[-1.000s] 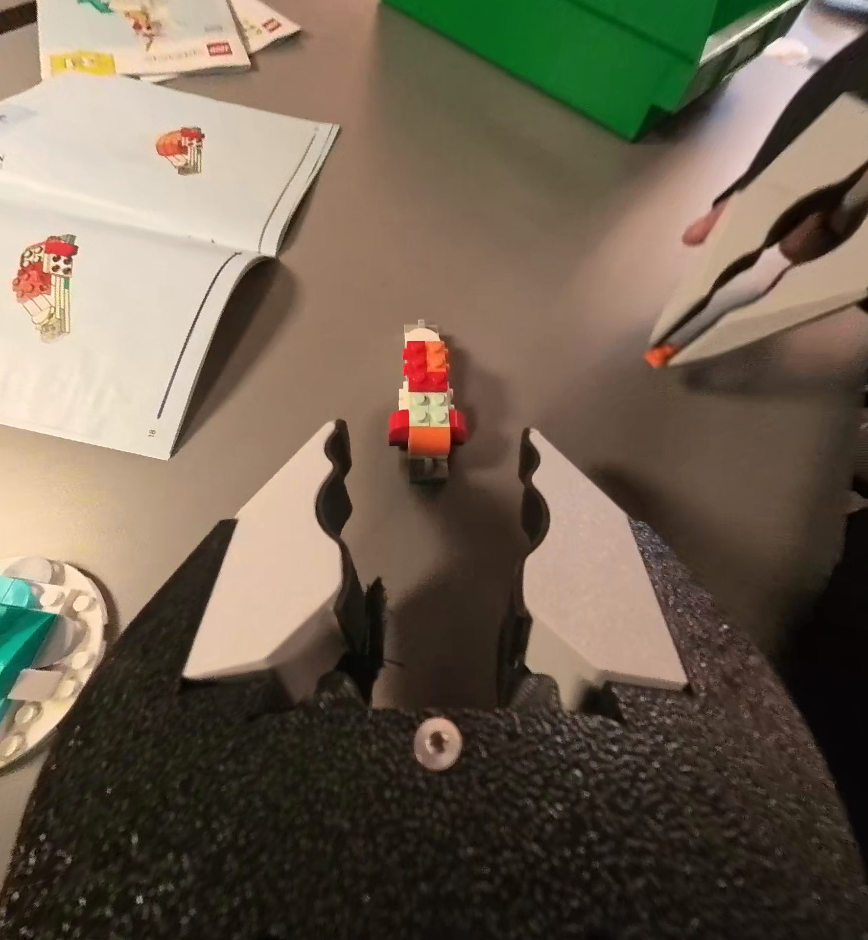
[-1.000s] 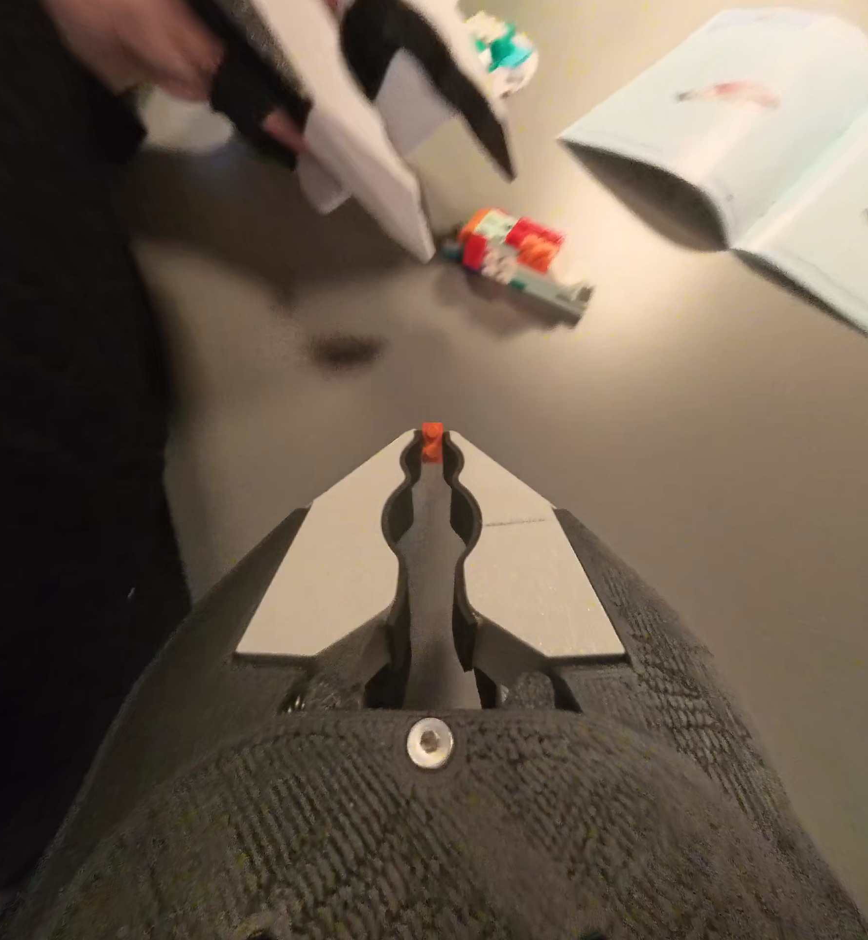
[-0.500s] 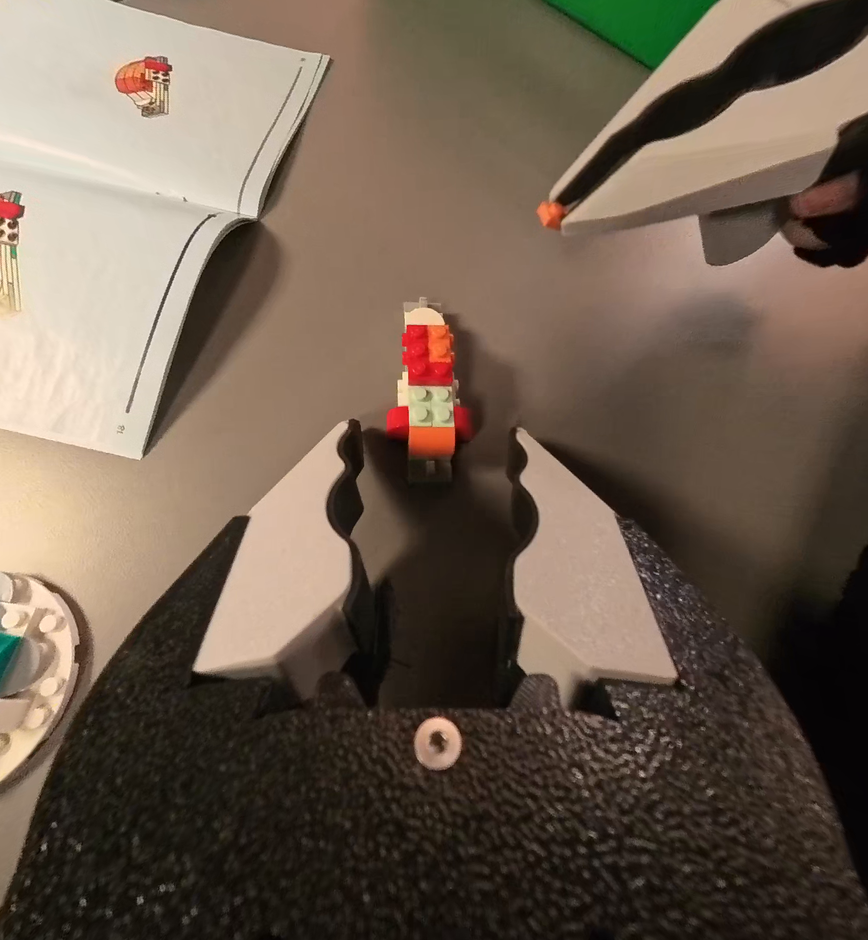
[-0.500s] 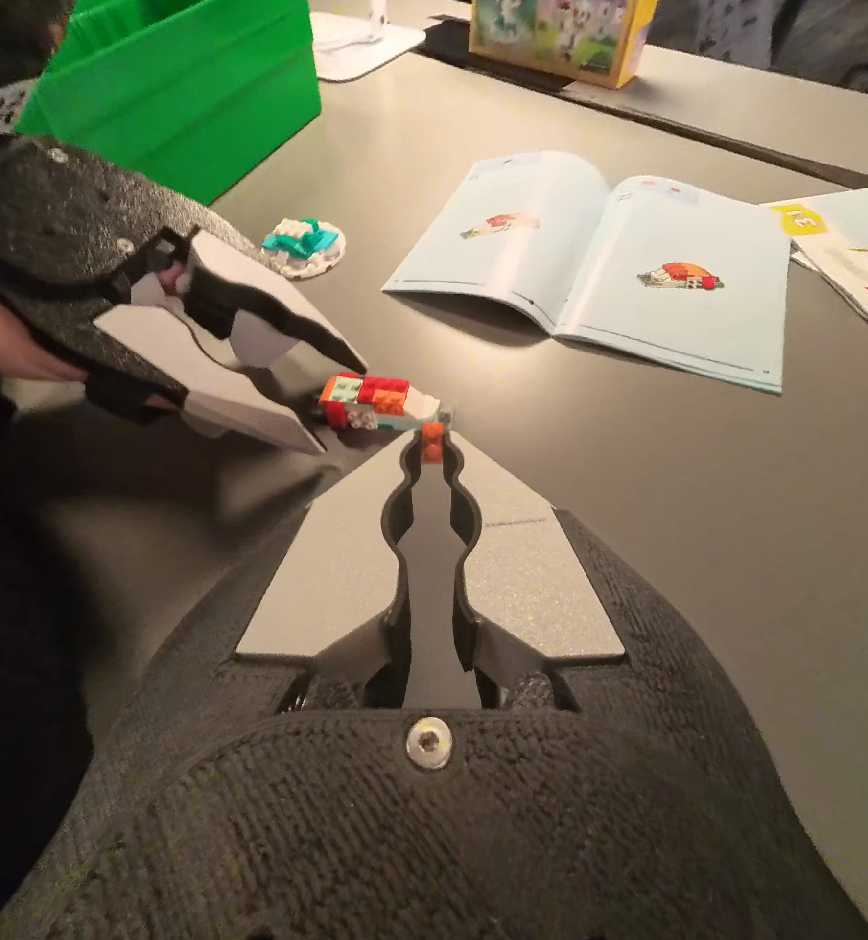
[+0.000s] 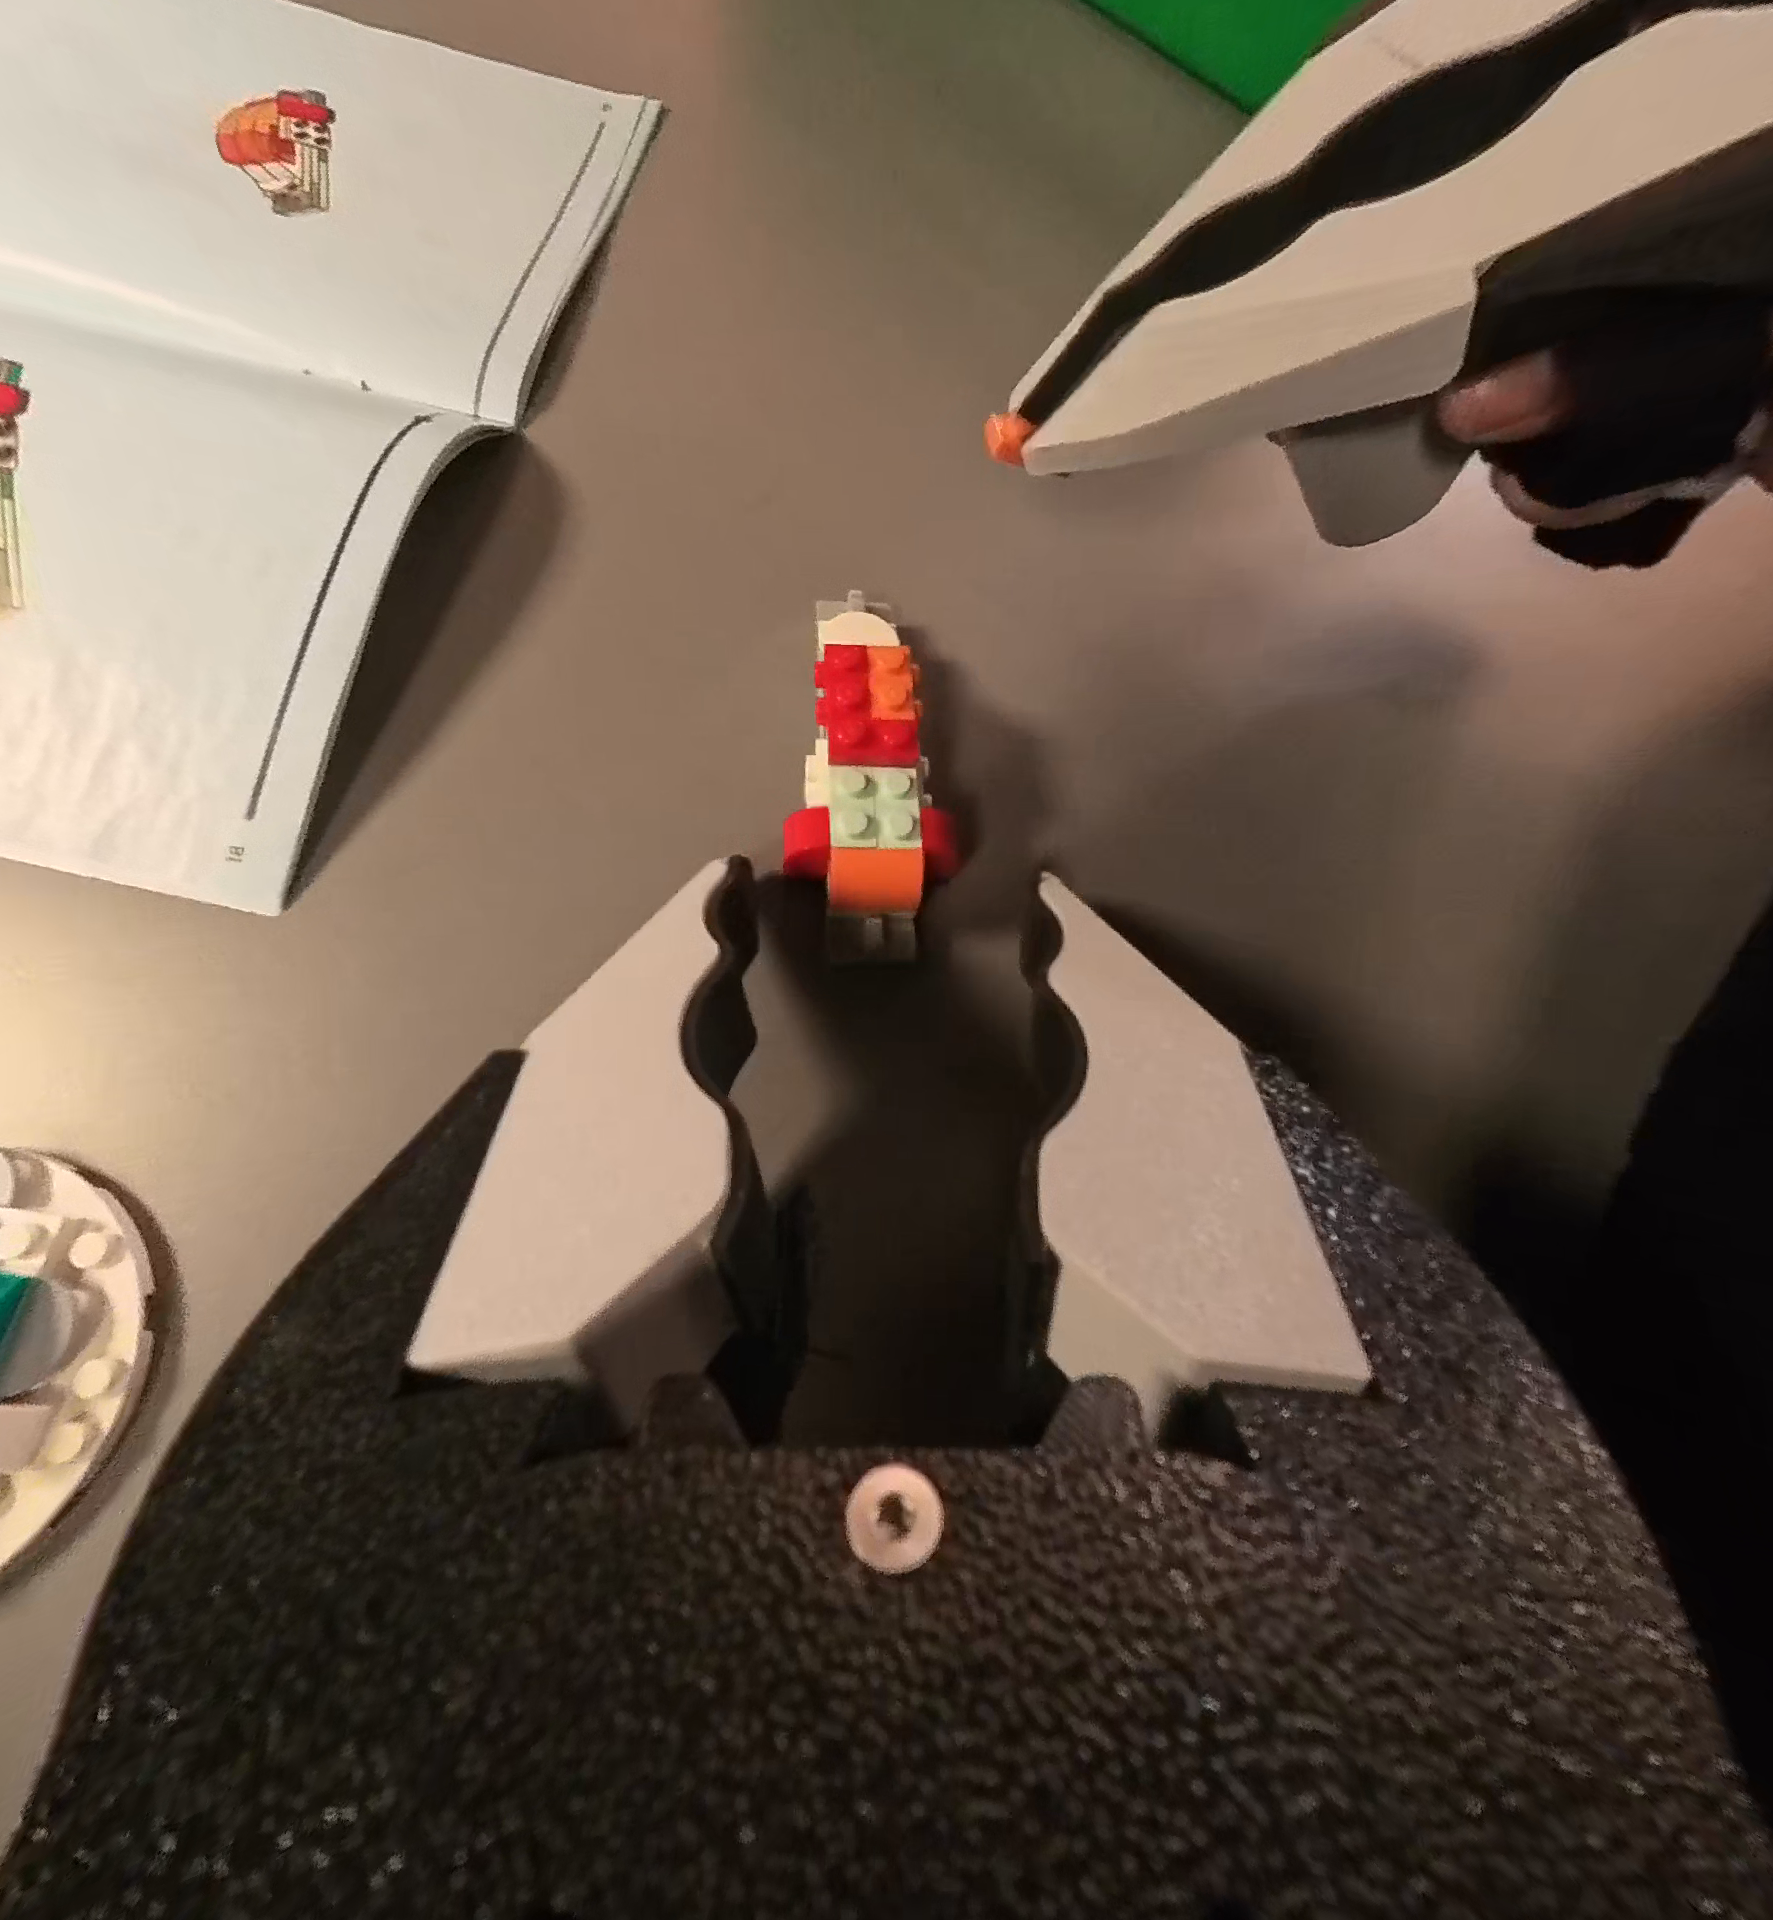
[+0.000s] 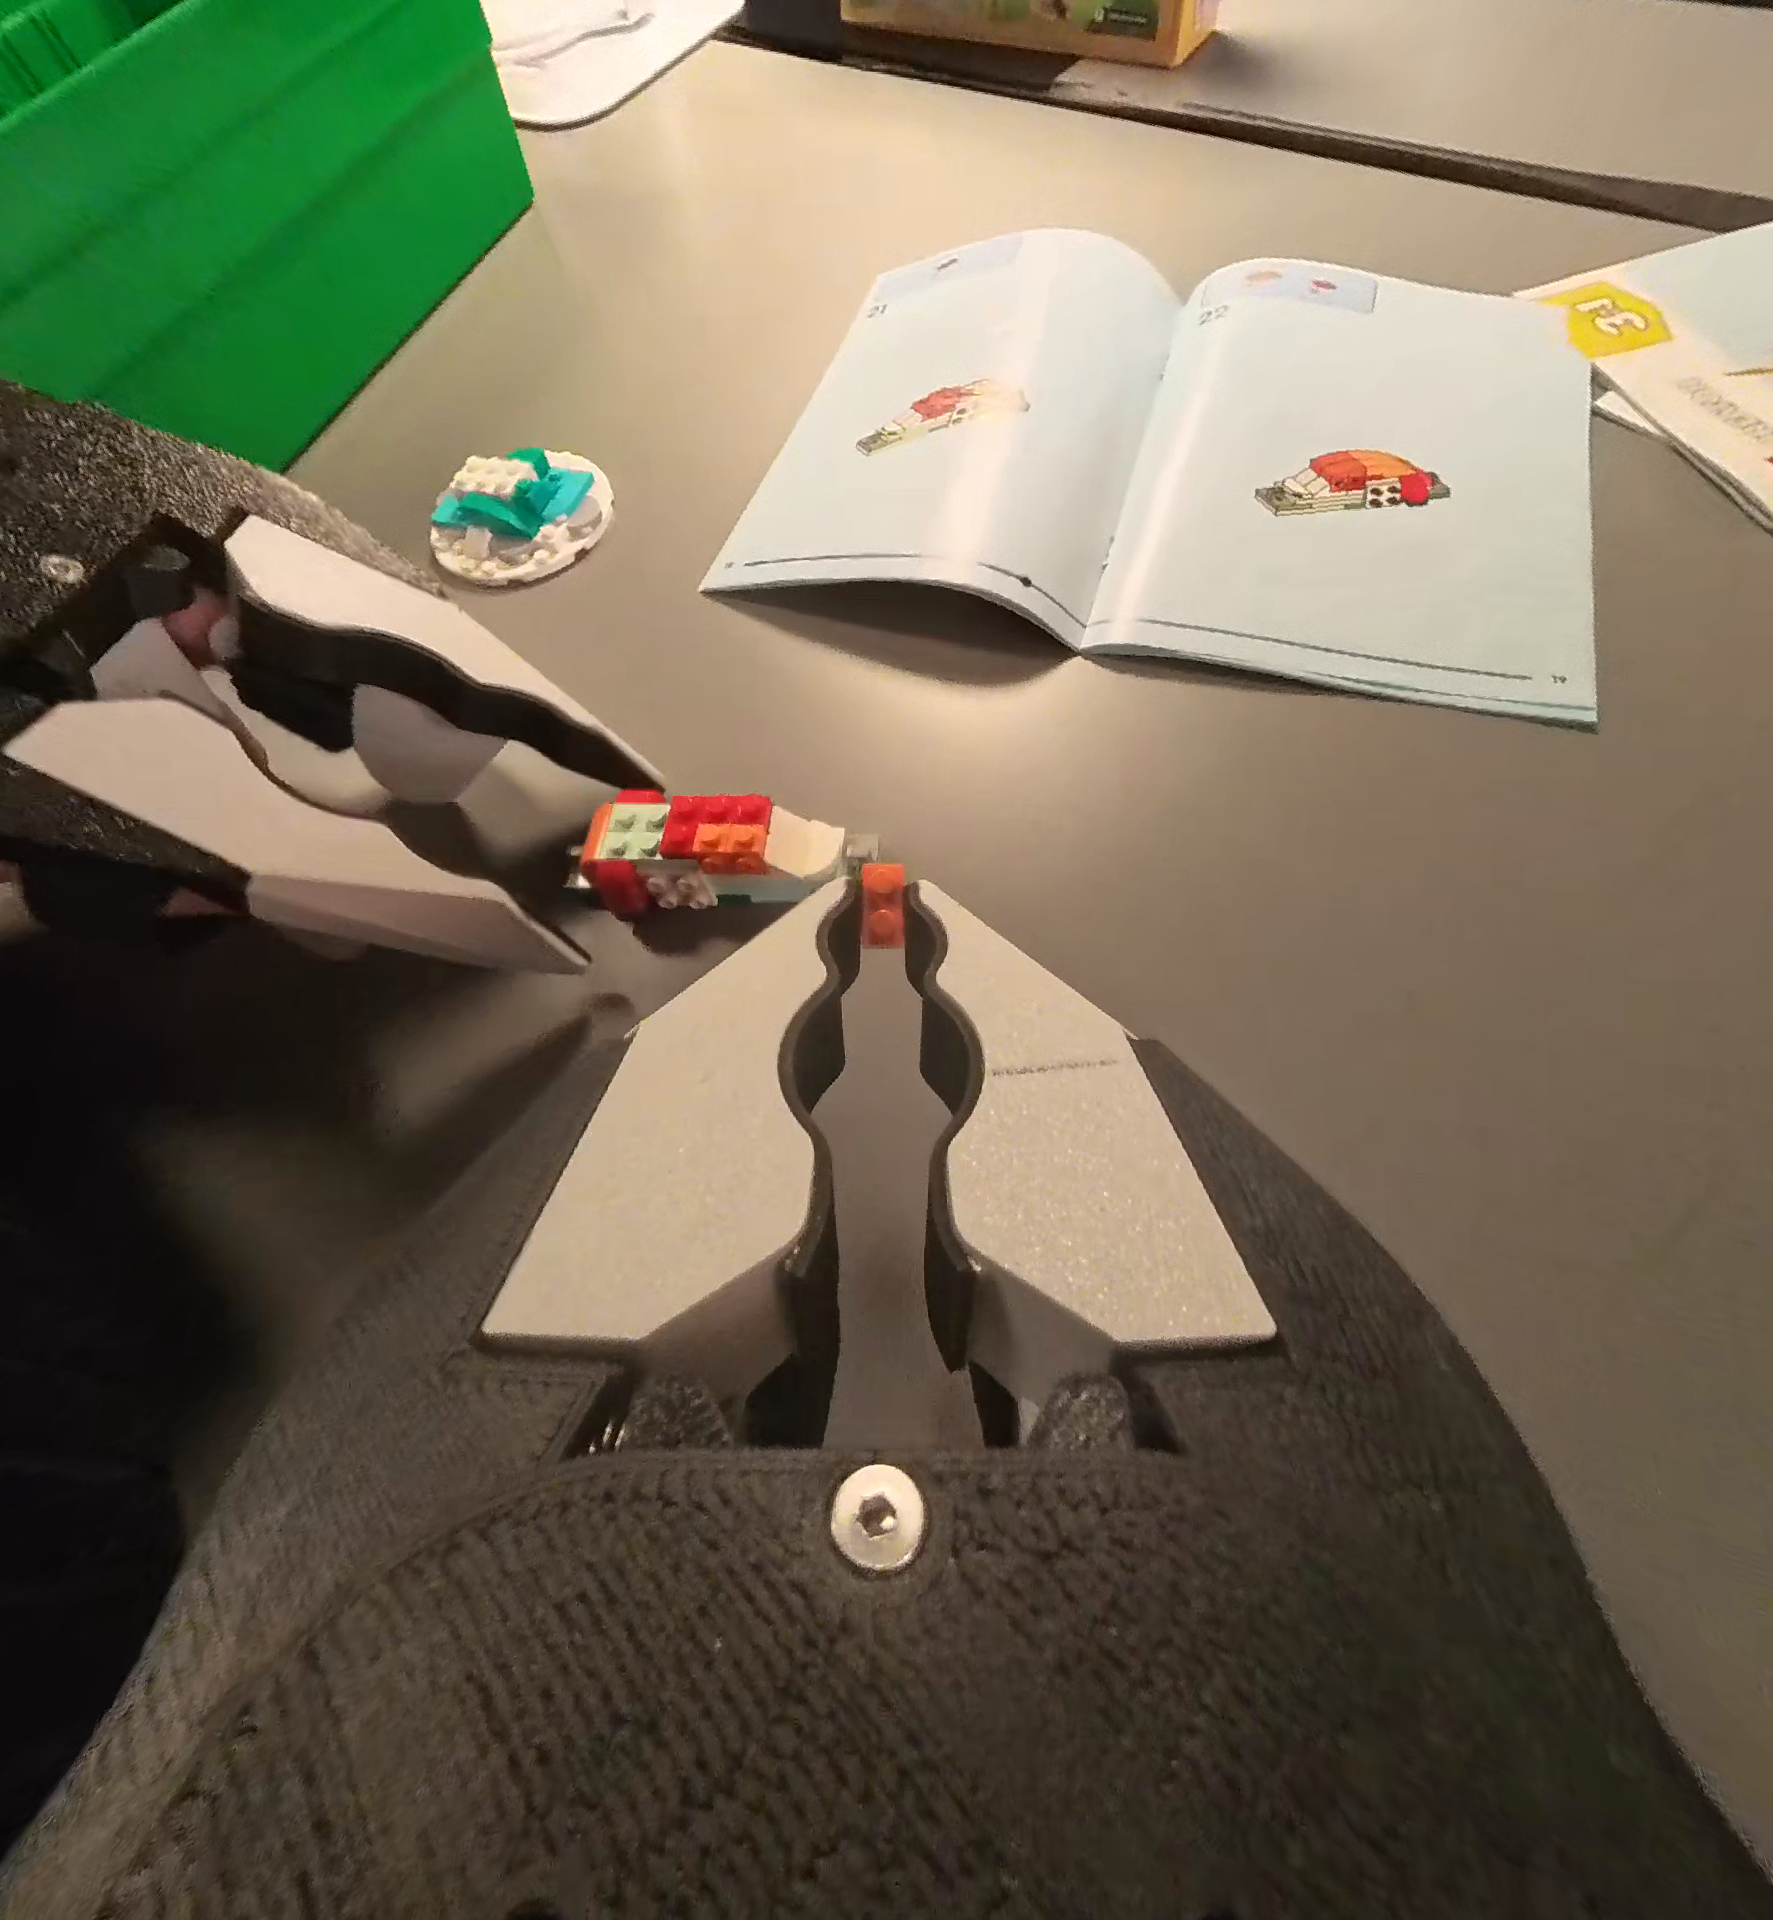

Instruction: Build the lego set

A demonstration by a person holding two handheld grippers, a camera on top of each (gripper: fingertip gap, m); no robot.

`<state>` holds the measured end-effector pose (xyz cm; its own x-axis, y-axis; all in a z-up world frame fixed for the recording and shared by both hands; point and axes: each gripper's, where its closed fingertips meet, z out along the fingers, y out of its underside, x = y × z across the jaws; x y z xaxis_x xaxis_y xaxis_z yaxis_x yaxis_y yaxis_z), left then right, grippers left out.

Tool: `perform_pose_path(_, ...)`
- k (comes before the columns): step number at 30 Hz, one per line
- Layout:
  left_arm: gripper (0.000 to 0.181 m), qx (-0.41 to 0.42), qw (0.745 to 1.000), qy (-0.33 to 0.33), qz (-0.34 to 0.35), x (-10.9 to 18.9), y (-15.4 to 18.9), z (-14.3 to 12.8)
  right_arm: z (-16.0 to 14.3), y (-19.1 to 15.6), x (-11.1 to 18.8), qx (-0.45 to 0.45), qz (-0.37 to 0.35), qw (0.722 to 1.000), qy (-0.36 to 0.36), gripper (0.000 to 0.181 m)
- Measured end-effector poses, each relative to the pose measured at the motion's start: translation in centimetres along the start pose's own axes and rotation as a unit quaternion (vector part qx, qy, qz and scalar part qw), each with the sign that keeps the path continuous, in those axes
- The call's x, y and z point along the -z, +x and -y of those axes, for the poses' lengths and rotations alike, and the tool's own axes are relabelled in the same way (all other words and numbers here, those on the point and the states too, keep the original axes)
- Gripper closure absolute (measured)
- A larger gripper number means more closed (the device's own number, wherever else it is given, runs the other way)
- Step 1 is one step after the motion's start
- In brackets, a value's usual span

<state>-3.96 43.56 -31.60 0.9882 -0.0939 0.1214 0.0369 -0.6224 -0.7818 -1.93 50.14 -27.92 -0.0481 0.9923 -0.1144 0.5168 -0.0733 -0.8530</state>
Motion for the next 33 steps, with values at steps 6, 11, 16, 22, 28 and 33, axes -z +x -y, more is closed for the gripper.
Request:
perform_pose_path(6,0.139,-0.018,1.000,0.002,0.019,-0.3,-0.3,0.2,0.4,-0.5,-0.4,-0.024,-0.014,1.000,-0.008,0.175)
perform_pose_path(11,0.148,-0.033,0.999,-0.003,0.038,-0.5,-0.7,0.1,1.0,-2.7,-1.1,-0.040,0.004,0.999,-0.010,0.175)
perform_pose_path(16,0.148,-0.036,0.999,-0.003,0.034,-0.7,-0.5,0.3,0.9,-3.6,-2.0,-0.024,-0.010,0.999,-0.028,0.175)
perform_pose_path(22,0.149,-0.038,0.999,-0.003,0.033,-0.7,-0.4,0.3,1.2,-4.2,-2.4,0.011,-0.029,0.999,-0.037,0.175)
perform_pose_path(28,0.149,-0.037,0.999,-0.003,0.032,-0.8,-0.4,0.3,1.3,-3.8,-2.2,0.001,-0.038,0.999,-0.031,0.175)
perform_pose_path(33,0.149,-0.032,0.999,-0.003,0.037,-0.7,-0.6,0.3,1.5,-3.3,-1.8,-0.005,-0.054,0.998,-0.021,0.175)
